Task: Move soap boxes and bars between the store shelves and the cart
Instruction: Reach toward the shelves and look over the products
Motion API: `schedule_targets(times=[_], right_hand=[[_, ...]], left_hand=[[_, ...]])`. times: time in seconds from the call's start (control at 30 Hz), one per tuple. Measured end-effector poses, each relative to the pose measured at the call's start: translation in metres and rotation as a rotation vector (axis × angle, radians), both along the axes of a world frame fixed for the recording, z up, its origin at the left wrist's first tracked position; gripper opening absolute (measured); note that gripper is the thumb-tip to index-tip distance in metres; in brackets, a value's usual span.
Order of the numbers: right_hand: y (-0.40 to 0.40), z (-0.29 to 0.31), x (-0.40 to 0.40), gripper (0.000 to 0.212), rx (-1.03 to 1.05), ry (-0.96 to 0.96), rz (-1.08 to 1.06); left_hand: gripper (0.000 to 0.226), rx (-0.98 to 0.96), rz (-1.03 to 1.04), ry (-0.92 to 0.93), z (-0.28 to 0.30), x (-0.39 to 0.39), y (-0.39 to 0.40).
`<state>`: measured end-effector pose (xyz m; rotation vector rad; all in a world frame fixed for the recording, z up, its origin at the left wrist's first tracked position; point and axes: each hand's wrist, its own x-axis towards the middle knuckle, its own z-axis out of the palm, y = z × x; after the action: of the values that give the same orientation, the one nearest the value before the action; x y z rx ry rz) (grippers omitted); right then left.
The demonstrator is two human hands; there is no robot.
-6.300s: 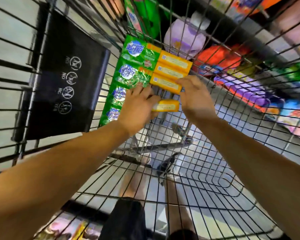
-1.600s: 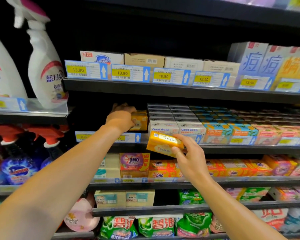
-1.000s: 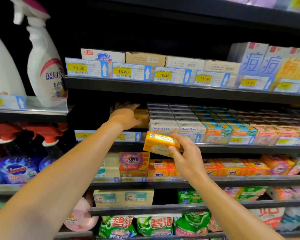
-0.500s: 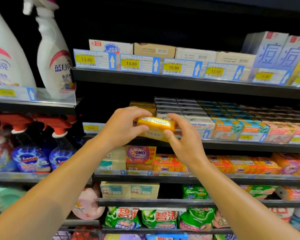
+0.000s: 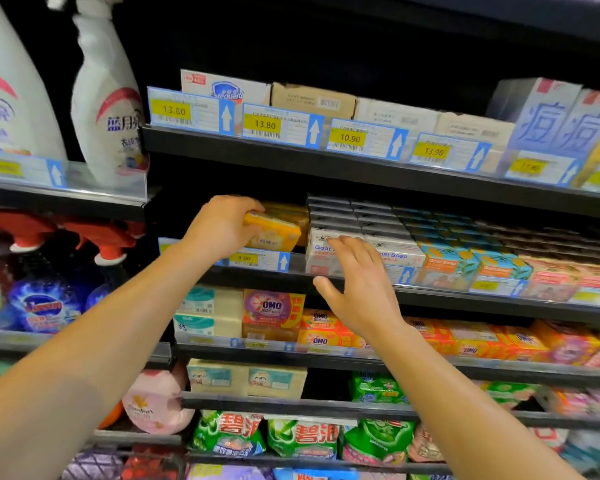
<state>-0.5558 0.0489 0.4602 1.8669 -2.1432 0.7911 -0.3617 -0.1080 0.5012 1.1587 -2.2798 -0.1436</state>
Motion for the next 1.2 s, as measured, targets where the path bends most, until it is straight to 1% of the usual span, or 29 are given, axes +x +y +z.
schedule_targets(times=[0.1,0.2,0.3,0.4,0.63,0.77,0.93,1.1,1.2], right_hand=[[-0.001,-0.001,0.000,0.062,-0.004,-0.016,0.002],[-0.002,-0.002,0.003,0.060,-0.008,-0.049,-0.009],[-0.002,-0.002,0.004,0.060,-0.010,-0.059,-0.015],[-0.002,-0.003,0.004,0.061,-0.001,-0.050,-0.022],[-0.003,0.000,0.007,0.059,0.018,-0.039,-0.046],[-0.001,0.004,0.009,0.060,0.033,0.016,-0.076],[0.006,0.014,0.012,0.062,0.037,0.029,-0.110],[0.027,0.015,0.024,0.061,0.041,0.052,-0.102],[0.048,0.007,0.033,0.064,0.072,0.065,-0.082]], left_hand=[[0.041,-0.006,0.047,-0.019,-0.007,-0.005,-0.004],[0.036,-0.058,0.067,-0.007,-0.013,-0.012,-0.007],[0.033,-0.097,0.096,-0.048,-0.014,-0.018,-0.009],[0.033,-0.109,0.108,-0.068,-0.012,-0.023,-0.009],[0.033,-0.118,0.087,-0.054,-0.013,-0.036,-0.003],[0.034,-0.095,0.104,-0.049,-0.015,-0.038,-0.001],[0.044,-0.053,0.076,-0.037,-0.017,-0.030,0.008],[0.047,-0.139,-0.009,-0.021,-0.033,-0.015,0.033],[0.047,-0.122,-0.056,0.023,-0.044,-0.004,0.060]])
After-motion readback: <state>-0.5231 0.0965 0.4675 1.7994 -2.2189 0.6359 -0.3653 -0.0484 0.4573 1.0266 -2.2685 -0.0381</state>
